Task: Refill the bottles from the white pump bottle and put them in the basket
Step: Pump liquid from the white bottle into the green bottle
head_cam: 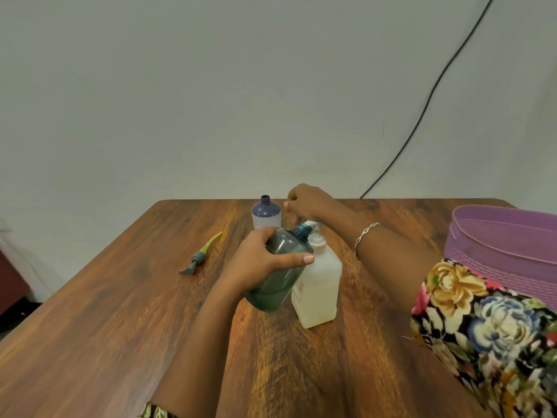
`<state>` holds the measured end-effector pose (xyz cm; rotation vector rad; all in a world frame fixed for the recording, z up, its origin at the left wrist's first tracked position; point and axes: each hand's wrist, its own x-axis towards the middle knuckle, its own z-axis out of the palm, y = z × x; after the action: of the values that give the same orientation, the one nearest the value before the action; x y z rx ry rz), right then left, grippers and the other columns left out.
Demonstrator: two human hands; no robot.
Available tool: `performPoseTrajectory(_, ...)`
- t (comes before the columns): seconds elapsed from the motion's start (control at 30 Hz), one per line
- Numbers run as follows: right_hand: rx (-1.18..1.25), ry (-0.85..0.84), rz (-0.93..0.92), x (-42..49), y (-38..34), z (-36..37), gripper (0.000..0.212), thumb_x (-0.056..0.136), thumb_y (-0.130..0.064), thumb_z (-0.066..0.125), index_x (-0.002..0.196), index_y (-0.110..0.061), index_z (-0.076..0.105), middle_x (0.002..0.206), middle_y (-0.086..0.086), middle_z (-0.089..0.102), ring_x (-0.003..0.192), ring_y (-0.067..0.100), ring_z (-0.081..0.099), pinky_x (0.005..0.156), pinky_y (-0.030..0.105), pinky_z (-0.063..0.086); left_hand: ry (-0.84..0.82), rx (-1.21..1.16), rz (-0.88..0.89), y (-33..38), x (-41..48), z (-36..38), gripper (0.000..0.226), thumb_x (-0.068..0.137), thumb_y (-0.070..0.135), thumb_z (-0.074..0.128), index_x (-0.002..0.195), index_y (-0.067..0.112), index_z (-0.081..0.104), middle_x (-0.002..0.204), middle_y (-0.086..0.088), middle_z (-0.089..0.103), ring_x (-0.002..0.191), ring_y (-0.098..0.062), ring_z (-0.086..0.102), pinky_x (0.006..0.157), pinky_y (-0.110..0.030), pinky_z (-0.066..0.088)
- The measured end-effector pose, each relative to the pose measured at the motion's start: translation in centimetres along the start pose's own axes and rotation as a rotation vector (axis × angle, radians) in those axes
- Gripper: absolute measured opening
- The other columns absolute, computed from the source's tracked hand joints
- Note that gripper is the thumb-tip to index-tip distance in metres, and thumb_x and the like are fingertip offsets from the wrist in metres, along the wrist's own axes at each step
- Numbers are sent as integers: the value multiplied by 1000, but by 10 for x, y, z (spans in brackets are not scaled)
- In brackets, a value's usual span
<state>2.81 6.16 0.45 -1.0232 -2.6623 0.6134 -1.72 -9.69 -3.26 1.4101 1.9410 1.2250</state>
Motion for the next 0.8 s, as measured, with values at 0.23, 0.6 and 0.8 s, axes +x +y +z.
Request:
performPoseTrajectory(0.23,-42,-29,39,-2,-9,0,25,95,-23,47,107,-5,60,95,10,59,83,23,53,64,27,38,13,16,25,3,0,-7,83,41,71,67,106,20,60,96,4,67,87,-13,64,74,-27,54)
performPoseTrajectory(0.6,17,-42,28,2,-8,-1,25,95,-16,46,103,2,61,94,14,68,80,24,59,66,30,42,-11,-12,5,1,1,-3,58,58,55,75,102,22,57,95,4,63,85,-11,60,68,-20,48)
performPoseTrajectory(0.8,-80,22,61,-2,-12,-1,23,96,-20,44,104,-6,59,91,7,58,82,24,53,67,30,39,15,22,19,4,0,-4,49,63,50,75,100,24,55,93,9,62,83,-10,60,67,-18,49)
